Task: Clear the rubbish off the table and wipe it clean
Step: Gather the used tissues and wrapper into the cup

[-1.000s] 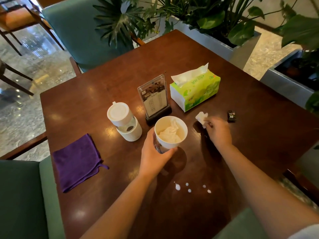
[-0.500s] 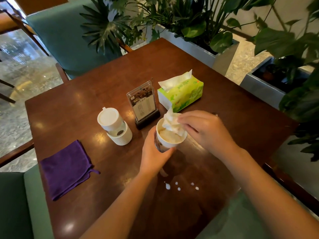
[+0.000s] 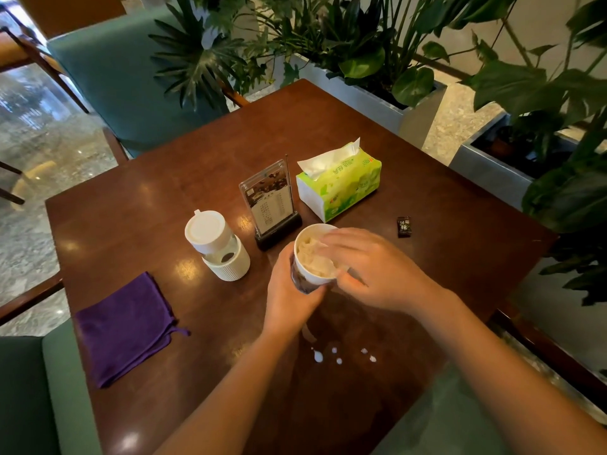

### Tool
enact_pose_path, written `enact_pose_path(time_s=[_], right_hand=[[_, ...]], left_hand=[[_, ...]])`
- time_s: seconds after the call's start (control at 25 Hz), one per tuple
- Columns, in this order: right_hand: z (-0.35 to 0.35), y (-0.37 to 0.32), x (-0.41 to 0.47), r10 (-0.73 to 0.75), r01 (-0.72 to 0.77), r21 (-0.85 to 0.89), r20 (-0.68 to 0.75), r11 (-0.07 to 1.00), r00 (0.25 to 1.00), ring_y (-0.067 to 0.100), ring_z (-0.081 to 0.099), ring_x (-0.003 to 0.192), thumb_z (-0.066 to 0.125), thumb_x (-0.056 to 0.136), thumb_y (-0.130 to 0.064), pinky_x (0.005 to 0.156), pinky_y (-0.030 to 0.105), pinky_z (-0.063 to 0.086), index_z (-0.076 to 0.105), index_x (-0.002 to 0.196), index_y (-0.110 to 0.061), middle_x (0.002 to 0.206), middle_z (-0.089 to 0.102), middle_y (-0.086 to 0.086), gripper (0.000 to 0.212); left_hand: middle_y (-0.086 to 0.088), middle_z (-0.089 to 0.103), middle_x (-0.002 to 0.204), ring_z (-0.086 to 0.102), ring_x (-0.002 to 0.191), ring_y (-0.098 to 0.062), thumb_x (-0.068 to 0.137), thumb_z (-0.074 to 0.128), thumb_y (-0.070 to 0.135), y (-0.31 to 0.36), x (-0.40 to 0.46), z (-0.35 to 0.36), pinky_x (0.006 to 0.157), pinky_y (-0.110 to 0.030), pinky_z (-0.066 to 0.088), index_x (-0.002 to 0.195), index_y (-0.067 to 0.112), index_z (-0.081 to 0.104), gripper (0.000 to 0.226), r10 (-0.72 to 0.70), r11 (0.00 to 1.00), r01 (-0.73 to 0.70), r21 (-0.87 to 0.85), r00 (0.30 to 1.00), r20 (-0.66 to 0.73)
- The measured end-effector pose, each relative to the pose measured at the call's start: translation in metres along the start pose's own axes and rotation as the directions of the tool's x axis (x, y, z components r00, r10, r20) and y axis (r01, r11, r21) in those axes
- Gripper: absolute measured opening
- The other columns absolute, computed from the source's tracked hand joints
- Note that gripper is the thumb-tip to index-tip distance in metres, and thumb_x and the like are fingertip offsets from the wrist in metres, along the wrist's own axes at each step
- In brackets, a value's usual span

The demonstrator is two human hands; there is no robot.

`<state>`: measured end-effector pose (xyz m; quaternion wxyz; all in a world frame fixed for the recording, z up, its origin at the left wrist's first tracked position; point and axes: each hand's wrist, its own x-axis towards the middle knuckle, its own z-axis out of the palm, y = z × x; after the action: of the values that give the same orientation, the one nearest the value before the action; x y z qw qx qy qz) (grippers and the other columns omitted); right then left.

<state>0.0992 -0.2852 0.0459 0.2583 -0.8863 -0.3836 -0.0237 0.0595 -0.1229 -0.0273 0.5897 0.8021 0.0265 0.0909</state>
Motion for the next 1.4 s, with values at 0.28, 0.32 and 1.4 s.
enact_pose_path(time_s=[0.28,0.32,1.4], right_hand=[[0.038,0.126,-0.035,0.697,-0.707,0.038,-0.213,0.706,0.685,0.028,0.043,0.125,0.063,0.087,-0.021,0.102,0.038,0.037,0.055,0.126,-0.014,0.134,0.053,0.01,0.041],[0.043,0.141,-0.037,0.724,-0.738,-0.019,-0.178,0.674,0.666,0.027,0.038,0.13,0.062,0.087,-0.02,0.105,0.04,0.035,0.05,0.13,-0.015,0.14,0.048,0.008,0.045],[-0.02,-0.04,0.011,0.245,-0.153,0.316,-0.278,0.936,0.929,0.007,0.058,0.081,0.061,0.077,0.005,0.074,0.014,0.046,0.07,0.093,-0.01,0.09,0.064,0.0,0.023]], left_hand=[[0.025,0.051,0.125,0.048,0.119,0.002,0.066,0.084,0.022,-0.01,0.005,0.012,0.094,-0.02,0.045,0.122,0.051,0.039,0.078,-0.042,0.999,0.042,-0.009,0.998,0.038],[0.025,0.051,0.124,0.048,0.119,0.001,0.065,0.084,0.024,-0.012,0.005,0.013,0.093,-0.02,0.045,0.122,0.053,0.039,0.078,-0.045,0.999,0.045,-0.008,0.998,0.034],[0.02,0.052,0.124,0.049,0.117,0.001,0.066,0.08,0.022,0.018,-0.03,-0.032,0.097,-0.029,0.045,0.123,0.046,0.039,0.074,-0.022,1.0,0.023,0.019,0.998,-0.053]])
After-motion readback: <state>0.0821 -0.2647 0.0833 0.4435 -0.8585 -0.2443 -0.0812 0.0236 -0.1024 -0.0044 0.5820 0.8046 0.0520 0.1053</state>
